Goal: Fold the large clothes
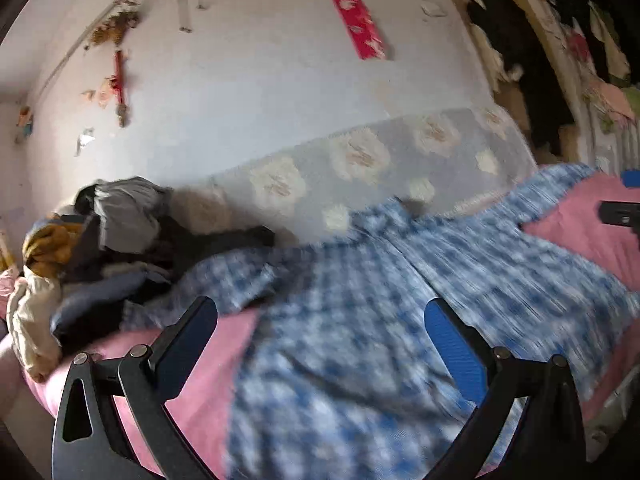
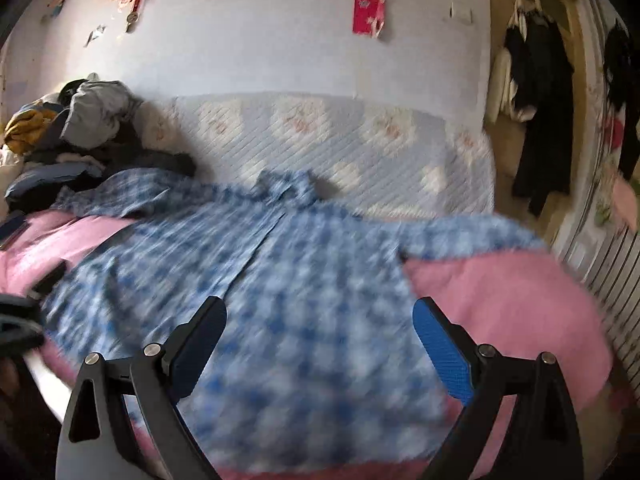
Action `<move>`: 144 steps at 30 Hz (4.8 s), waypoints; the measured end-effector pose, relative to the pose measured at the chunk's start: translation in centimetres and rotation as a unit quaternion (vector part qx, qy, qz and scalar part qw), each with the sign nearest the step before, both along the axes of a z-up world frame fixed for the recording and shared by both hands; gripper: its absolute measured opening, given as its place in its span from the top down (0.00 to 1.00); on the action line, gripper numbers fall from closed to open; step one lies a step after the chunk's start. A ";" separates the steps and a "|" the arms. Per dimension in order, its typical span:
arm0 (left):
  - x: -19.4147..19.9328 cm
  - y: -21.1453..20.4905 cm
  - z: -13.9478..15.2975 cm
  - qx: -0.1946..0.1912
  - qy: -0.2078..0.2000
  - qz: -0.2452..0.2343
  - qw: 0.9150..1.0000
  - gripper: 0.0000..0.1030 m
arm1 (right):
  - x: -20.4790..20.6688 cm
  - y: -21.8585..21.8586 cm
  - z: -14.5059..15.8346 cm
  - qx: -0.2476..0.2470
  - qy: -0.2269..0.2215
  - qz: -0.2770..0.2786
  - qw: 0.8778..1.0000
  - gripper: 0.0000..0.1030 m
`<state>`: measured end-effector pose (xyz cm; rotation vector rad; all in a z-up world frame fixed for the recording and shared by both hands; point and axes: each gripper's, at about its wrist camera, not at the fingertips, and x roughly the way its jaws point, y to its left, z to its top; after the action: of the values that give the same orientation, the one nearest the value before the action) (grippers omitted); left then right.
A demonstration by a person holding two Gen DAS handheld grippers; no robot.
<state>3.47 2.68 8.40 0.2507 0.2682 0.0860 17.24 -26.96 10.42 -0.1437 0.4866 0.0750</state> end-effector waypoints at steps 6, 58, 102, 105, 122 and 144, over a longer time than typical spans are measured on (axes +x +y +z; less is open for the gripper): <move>6.0 7.8 -0.5 -0.056 0.121 0.032 0.991 0.00 | 6.3 -9.1 -2.1 0.095 0.103 -0.050 0.989 0.13; 25.0 18.1 -8.5 -0.226 0.279 0.100 0.928 0.37 | 26.0 -12.9 -11.4 0.059 0.240 -0.127 0.961 0.86; 18.1 3.5 -13.4 0.090 0.274 -0.015 0.957 0.12 | 13.2 0.7 -14.2 -0.250 0.185 0.098 0.945 0.07; 19.5 5.5 -13.5 0.087 0.284 -0.023 0.955 0.43 | 13.8 0.1 -14.3 -0.258 0.164 0.087 0.948 0.07; 11.3 4.7 -5.9 0.047 0.178 -0.023 0.983 0.98 | 11.7 -0.8 -9.5 -0.197 0.115 0.071 0.971 0.97; 23.6 6.7 -3.4 -0.001 0.330 -0.059 0.942 0.95 | 19.5 -2.1 -3.5 -0.147 0.154 0.057 0.975 0.97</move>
<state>27.09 9.41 5.05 0.2874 0.9196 -0.1234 36.76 -29.07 6.96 -0.4558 0.7993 0.1386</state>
